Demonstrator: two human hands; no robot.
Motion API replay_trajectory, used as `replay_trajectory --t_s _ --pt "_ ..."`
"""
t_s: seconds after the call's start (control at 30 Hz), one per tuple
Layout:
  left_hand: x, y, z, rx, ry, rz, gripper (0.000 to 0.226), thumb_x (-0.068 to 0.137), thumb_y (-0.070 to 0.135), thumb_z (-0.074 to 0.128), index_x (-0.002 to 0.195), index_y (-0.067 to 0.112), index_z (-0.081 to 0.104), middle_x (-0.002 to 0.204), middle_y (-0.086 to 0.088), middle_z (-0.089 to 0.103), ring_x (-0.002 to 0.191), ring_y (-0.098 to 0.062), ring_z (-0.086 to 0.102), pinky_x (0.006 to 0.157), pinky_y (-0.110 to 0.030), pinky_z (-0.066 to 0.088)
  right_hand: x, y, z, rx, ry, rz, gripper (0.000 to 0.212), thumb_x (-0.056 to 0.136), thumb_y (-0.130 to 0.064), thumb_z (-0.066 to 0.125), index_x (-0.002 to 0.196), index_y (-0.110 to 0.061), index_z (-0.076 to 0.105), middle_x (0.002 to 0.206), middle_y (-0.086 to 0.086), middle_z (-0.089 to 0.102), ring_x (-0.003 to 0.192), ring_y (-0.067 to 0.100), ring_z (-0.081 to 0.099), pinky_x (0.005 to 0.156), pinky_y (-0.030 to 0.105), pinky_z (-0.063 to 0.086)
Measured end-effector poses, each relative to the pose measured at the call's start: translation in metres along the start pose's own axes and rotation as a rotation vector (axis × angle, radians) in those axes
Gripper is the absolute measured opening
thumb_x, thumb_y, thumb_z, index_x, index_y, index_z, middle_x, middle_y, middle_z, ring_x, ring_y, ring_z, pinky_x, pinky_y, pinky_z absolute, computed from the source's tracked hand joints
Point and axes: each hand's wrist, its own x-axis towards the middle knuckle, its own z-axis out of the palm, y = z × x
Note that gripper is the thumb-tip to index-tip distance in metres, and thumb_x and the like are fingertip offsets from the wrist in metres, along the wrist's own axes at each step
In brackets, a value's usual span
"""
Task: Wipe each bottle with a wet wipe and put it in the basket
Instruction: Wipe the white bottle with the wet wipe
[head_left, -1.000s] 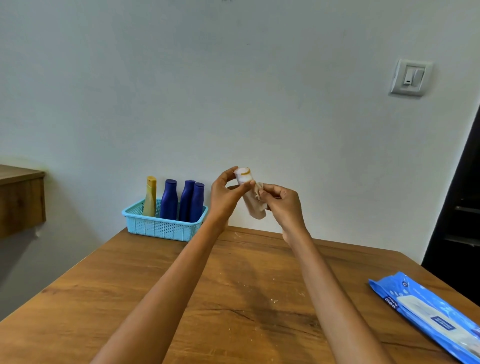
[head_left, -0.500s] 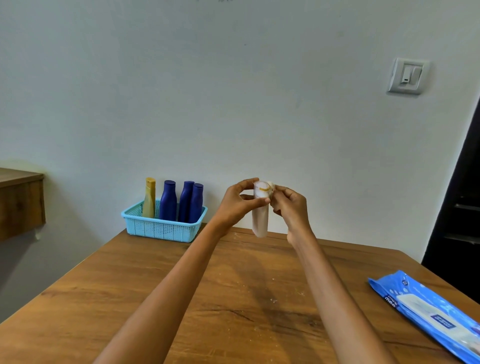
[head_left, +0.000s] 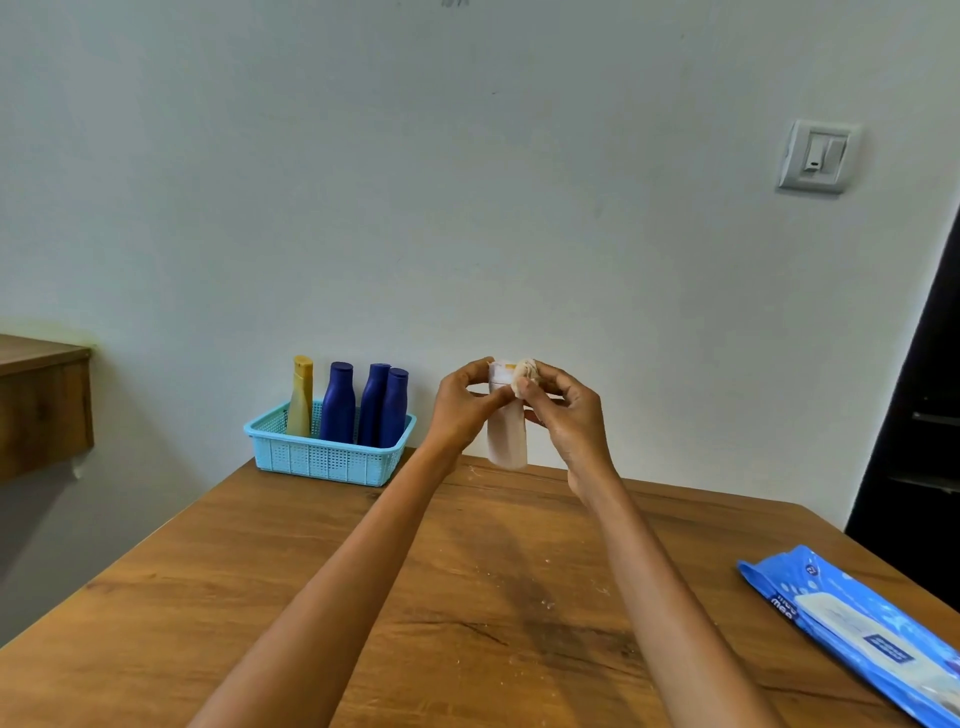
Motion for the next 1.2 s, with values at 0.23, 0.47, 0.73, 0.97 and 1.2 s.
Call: replay_trajectory --t_s 0.23,0.47,0.73,0.97,1.2 --pt "-0.003 0.003 0.011 0.224 0.044 0.102 0.068 0.077 0.032 0.074 0.136 0.018 0.046 0.13 -0.004 0.053 0.097 -0.018 0.057 0.088 -0.037 0.051 0.0 -0.003 -0.011 0.097 -0.014 0.156 0.023 0.085 -0.03 0.068 0.103 -0.016 0.069 0.09 0.003 0.071 0.085 0.015 0.068 0.072 0.026 0.056" --pt "-0.005 0.01 0.009 0.198 -0.078 0.088 0.068 0.08 0.025 0.073 0.139 0.014 0.042 0.128 0.0 0.053 0.093 -0.013 0.058 0.084 -0.03 0.052 0.006 0.0 -0.015 0.106 0.063 0.152 0.022 0.084 -0.019 0.069 0.102 -0.005 0.068 0.081 0.003 0.066 0.073 0.012 0.064 0.069 0.025 0.057" --pt "-0.003 0.015 0.006 -0.144 -0.113 -0.076 0.041 0.081 0.008 0.07 0.121 0.006 0.059 0.118 -0.014 0.063 0.095 -0.021 0.064 0.082 -0.034 0.056 0.01 0.001 -0.019 0.128 0.163 0.134 0.023 0.085 -0.02 0.069 0.103 -0.005 0.067 0.089 0.003 0.069 0.079 0.013 0.066 0.064 0.021 0.055" --pt "-0.009 0.015 0.022 0.061 0.069 0.083 0.042 0.076 0.019 0.077 0.114 0.016 0.059 0.105 0.005 0.063 0.079 -0.009 0.062 0.072 -0.025 0.054 0.01 0.008 -0.009 0.007 0.229 0.096 0.029 0.082 -0.032 0.071 0.102 -0.012 0.07 0.094 0.003 0.072 0.089 0.016 0.068 0.076 0.031 0.057" --pt "-0.014 0.014 0.024 0.156 -0.04 0.212 0.044 0.083 0.018 0.069 0.125 0.015 0.055 0.118 0.0 0.064 0.084 0.002 0.059 0.07 -0.005 0.045 0.01 0.006 -0.015 0.043 0.114 0.145 0.038 0.074 -0.04 0.076 0.103 -0.016 0.069 0.098 0.003 0.072 0.096 0.016 0.067 0.088 0.036 0.055"
